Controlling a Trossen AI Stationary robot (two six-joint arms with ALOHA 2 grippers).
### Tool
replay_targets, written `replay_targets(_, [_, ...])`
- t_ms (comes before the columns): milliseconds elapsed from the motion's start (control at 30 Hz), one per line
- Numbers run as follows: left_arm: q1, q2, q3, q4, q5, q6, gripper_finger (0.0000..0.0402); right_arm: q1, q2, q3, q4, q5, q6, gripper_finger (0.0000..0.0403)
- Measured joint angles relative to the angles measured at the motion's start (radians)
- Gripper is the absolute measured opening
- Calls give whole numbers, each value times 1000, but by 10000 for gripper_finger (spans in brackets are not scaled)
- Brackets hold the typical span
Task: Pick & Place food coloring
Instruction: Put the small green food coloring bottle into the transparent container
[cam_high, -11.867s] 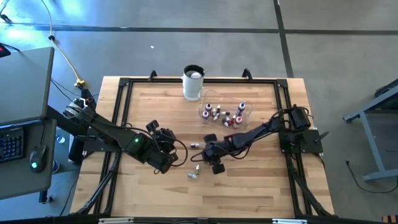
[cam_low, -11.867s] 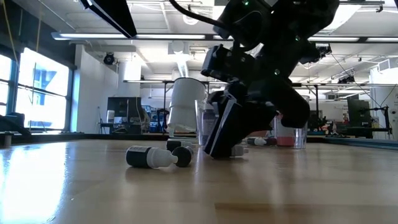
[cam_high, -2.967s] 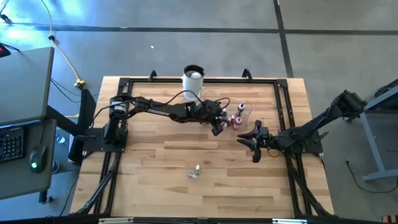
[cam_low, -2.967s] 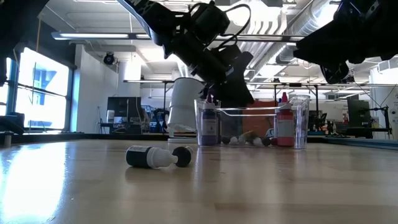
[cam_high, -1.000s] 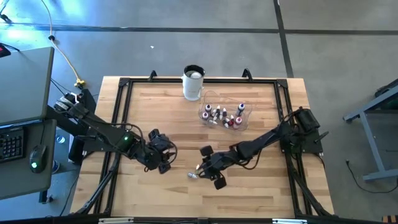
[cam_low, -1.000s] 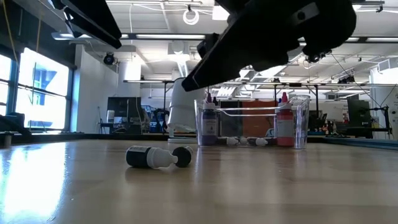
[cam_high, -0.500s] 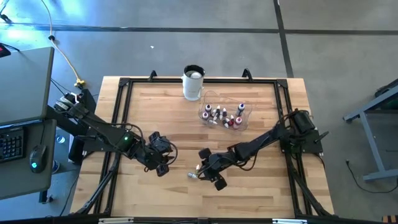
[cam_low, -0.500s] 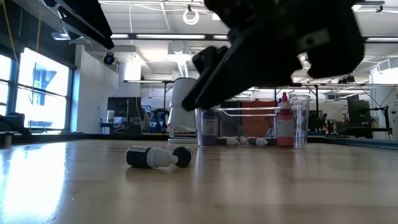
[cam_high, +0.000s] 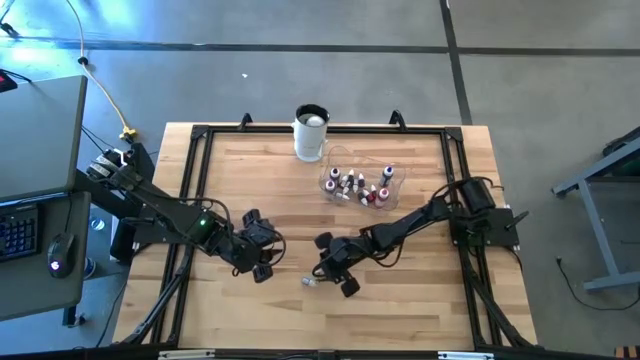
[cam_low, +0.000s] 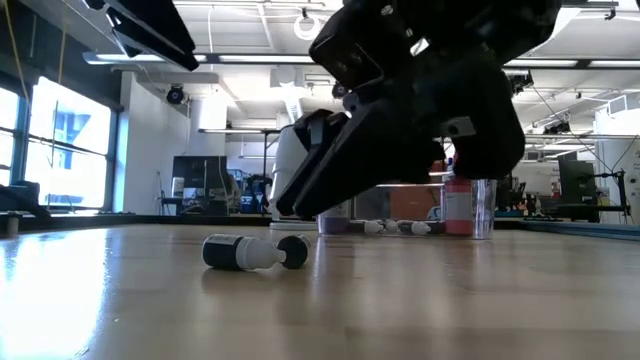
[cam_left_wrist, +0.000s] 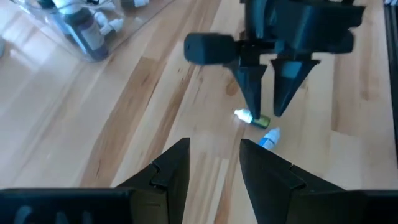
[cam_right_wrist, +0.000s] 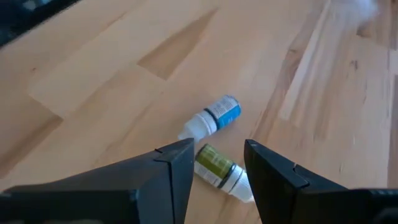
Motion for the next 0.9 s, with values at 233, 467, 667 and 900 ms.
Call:
replay_targets(233, [0,0,0,23,0,8,138,-18,52,10,23,-34,-64,134])
replay_targets(467, [0,0,1,35,1,8,138,-35,85,13,2,-26,-55,133])
replay_targets(667, [0,0,1,32,1,8,138,-35,84,13,-21,-16,12,122])
replay_targets(900, [0,0,1,32,1,8,138,-34,81,12,-8,-16,73,71])
